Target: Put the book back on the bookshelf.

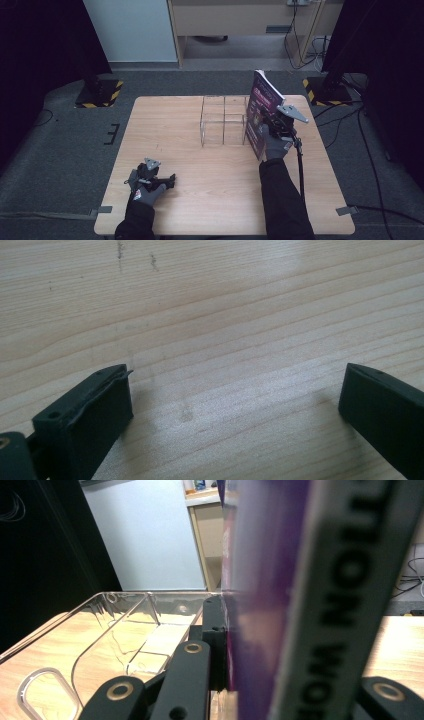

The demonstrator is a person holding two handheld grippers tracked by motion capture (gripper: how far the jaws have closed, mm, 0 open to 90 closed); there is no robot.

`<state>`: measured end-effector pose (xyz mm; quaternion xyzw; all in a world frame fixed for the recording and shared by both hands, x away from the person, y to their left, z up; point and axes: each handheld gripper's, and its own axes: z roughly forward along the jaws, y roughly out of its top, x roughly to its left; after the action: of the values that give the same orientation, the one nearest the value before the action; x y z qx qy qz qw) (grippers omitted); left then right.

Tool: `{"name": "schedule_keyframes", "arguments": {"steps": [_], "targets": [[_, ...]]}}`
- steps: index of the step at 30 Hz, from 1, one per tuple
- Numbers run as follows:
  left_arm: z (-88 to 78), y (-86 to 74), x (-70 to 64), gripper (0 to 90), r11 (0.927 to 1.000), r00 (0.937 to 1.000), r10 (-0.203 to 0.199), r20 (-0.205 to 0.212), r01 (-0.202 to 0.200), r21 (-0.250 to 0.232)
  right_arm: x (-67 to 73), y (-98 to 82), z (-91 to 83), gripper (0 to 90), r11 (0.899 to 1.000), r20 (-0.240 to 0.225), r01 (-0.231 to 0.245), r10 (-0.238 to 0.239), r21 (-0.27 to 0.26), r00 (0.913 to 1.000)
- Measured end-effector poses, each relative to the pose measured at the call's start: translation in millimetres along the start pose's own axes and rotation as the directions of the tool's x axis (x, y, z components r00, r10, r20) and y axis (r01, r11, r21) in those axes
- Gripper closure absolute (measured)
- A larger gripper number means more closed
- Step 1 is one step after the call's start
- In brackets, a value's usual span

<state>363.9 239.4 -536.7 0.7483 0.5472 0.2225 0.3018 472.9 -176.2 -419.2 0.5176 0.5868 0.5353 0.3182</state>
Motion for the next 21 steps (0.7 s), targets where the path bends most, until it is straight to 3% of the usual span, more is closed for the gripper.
{"name": "schedule_keyframes", "arguments": {"steps": [12, 21], "targets": [[0.0, 0.0, -0.1, 0.0, 1.0000, 1.0000, 0.000, -0.001, 0.000, 0.001, -14.5, -6.0, -14.0, 82.1, 0.999, 0.014, 0.011, -0.011, 0.050, 0.9998], [0.0, 0.0, -0.2, 0.0, 1.0000, 1.0000, 0.000, -0.001, 0.000, 0.001, -19.3, -10.1, -25.0, 79.7, 0.997, -0.010, 0.015, -0.014, 0.075, 0.9999]]}}
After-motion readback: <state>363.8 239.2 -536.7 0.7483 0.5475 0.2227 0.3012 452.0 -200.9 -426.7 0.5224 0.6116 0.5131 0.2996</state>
